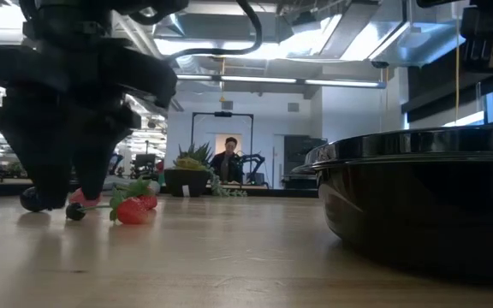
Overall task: Pick and placing Produce into tupperware
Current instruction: Put the blue blueberry into the black bin
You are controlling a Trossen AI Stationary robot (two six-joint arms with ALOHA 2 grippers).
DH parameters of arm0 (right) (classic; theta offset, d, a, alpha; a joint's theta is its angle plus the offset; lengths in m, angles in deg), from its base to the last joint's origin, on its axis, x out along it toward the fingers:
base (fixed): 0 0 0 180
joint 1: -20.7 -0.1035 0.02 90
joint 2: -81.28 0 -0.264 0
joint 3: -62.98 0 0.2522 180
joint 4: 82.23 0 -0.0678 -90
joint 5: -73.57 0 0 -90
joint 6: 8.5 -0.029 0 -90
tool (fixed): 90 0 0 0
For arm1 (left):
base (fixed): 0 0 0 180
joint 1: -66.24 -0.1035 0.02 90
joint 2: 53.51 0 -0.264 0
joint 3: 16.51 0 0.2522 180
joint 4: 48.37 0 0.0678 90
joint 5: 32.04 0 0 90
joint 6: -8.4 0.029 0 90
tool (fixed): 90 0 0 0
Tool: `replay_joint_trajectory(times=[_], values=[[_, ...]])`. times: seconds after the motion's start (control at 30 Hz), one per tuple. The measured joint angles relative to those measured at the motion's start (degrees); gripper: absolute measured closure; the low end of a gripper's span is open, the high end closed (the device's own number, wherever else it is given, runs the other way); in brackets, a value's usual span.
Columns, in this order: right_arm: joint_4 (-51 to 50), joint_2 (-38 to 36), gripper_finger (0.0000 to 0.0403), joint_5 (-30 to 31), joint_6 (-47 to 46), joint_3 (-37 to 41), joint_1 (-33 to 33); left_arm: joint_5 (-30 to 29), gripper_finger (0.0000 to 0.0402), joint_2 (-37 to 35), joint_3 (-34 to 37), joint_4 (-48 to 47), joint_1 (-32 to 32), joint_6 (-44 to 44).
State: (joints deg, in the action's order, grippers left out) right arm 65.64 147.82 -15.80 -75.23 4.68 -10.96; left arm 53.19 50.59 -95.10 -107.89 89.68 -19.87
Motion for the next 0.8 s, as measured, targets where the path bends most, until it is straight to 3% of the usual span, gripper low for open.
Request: replay_joint_trajectory(times=[0.8], values=[[-0.9,0.0,0.0256,-0.2,1.3,0.0,0.0,2.9,0.0168,0.0,1.4,3.6,-1.3,3.4]])
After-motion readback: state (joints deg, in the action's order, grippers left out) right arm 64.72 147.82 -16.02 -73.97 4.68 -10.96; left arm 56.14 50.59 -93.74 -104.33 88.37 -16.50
